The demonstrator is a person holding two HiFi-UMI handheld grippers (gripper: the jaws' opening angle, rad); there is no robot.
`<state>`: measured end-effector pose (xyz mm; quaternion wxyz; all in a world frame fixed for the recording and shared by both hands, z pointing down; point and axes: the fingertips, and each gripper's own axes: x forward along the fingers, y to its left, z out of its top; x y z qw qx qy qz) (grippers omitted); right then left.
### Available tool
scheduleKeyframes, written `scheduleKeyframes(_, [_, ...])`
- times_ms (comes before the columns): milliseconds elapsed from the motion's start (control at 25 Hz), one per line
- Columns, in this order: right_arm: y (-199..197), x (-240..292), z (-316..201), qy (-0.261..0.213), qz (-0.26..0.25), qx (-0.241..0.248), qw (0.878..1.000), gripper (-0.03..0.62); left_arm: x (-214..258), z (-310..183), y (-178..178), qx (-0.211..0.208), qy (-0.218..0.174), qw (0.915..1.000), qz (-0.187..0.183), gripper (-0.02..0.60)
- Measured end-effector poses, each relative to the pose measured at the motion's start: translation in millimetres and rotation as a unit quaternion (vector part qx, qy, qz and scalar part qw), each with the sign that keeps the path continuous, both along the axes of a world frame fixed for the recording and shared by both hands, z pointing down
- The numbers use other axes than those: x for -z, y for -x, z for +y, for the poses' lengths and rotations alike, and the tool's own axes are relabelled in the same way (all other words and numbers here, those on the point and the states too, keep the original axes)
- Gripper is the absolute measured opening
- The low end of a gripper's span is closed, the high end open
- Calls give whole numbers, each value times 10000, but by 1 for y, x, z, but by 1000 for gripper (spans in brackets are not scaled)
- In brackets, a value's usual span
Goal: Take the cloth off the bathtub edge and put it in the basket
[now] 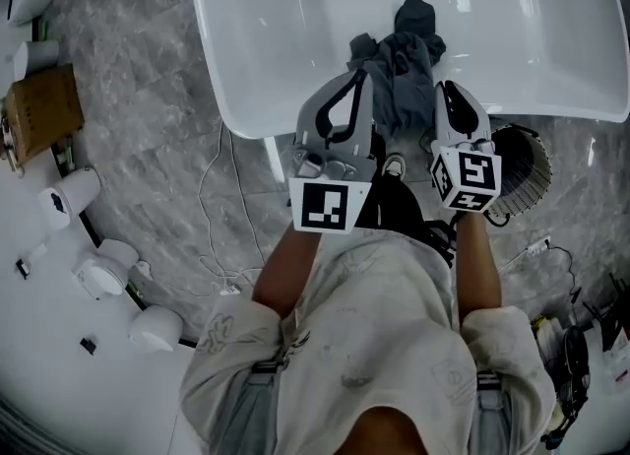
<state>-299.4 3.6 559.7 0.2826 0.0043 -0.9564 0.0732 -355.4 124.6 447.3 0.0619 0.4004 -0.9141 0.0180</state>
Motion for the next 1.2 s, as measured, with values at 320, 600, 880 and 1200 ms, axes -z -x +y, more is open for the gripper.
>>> scheduleKeyframes(320, [-21,-80,21,313,989,424,9937,121,-31,-4,-6,-88,101,9995,281,0])
scheduleKeyframes(600, [-37,-136,41,425,1724,761,9812,299,-47,-3,-6,-102,217,9990,371,0])
scheduleKeyframes(880, [-55,-186,43,522,2396,671,9671,468,-59,-5,-7,-96,214,9984,511,0])
scheduleKeyframes(1200, [-73,-232,36,351,3006,504,9518,572,-75,-4,-9,-130,303,9973,663,0])
